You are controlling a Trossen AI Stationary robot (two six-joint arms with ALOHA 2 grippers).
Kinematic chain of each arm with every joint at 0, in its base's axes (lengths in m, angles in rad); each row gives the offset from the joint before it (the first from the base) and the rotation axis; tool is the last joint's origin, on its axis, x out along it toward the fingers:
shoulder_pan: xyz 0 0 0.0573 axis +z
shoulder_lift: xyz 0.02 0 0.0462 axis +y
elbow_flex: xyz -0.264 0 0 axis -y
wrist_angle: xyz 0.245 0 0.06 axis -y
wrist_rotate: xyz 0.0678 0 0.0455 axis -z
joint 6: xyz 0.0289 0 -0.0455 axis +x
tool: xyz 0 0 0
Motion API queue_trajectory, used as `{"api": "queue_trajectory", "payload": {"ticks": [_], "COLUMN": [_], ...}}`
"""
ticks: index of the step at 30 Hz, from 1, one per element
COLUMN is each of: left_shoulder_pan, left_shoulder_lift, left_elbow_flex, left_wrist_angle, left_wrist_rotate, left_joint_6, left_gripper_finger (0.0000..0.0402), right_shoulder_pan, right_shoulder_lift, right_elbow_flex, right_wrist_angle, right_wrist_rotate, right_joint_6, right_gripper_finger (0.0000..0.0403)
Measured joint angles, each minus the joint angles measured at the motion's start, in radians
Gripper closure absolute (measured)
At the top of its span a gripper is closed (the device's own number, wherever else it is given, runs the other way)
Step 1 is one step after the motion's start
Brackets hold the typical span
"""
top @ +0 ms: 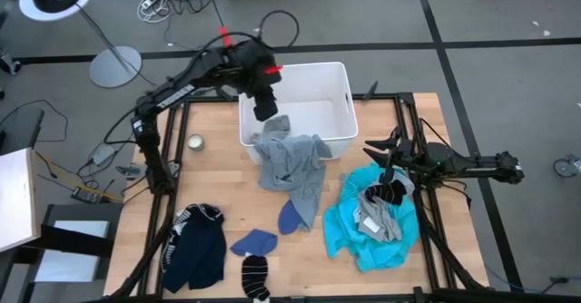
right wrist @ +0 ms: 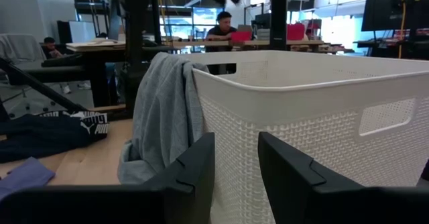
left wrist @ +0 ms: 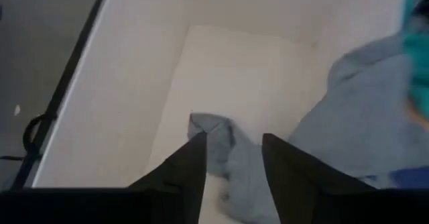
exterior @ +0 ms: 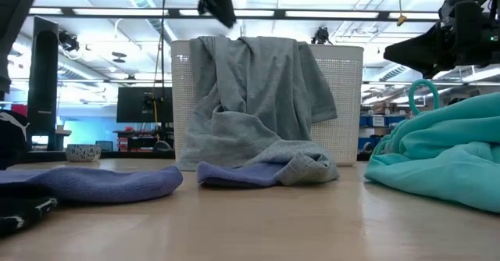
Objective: Sort clothes
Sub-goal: Put the gray shirt into the white laundry organizer
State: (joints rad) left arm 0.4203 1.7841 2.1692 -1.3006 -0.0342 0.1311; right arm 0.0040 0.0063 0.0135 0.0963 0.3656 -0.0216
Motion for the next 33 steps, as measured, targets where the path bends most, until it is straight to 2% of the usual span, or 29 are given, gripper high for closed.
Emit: {"api": "queue_trajectory", "payload": {"ticks": [3,6,10,13,16,19,24,30,33], "left_shoulder_pan": [-0.067,-0.18,-0.384,-0.526,-0.609,-0.638,-0.625,-0.607,-0.601], "left_shoulder_lift": [-0.052,-0.08,-0.091,-0.093,-0.091,-0.091,-0.089,-0.089,-0.089], "left_elbow_flex": [0.004,0.004,-0.008,-0.075,-0.201,-0.35,-0.637,-0.916,-1.037], "left_wrist_angle": [-0.004,-0.012,-0.003,0.047,0.15,0.265,0.491,0.786,0.945], "left_wrist_rotate": [0.004,-0.005,-0.13,-0.205,-0.208,-0.189,-0.183,-0.287,-0.302], "left_joint_6": [-0.005,-0.022,-0.055,-0.057,-0.069,-0.11,-0.148,-0.15,-0.138], "left_gripper_finger": [0.0246,0.0246,0.0246,0.0245,0.0245,0.0245,0.0245,0.0245,0.0245], "right_shoulder_pan": [0.0,0.0,0.0,0.0,0.0,0.0,0.0,0.0,0.0], "right_shoulder_lift": [0.0,0.0,0.0,0.0,0.0,0.0,0.0,0.0,0.0], "right_elbow_flex": [0.0,0.0,0.0,0.0,0.0,0.0,0.0,0.0,0.0], "right_wrist_angle": [0.0,-0.001,0.0,0.0,0.0,0.0,0.0,0.0,0.0], "right_wrist_rotate": [0.0,0.0,0.0,0.0,0.0,0.0,0.0,0.0,0.0], "right_joint_6": [0.0,0.0,0.0,0.0,0.0,0.0,0.0,0.0,0.0], "right_gripper_finger": [0.0287,0.0287,0.0287,0.0287,0.0287,0.0287,0.0287,0.0287,0.0287]}}
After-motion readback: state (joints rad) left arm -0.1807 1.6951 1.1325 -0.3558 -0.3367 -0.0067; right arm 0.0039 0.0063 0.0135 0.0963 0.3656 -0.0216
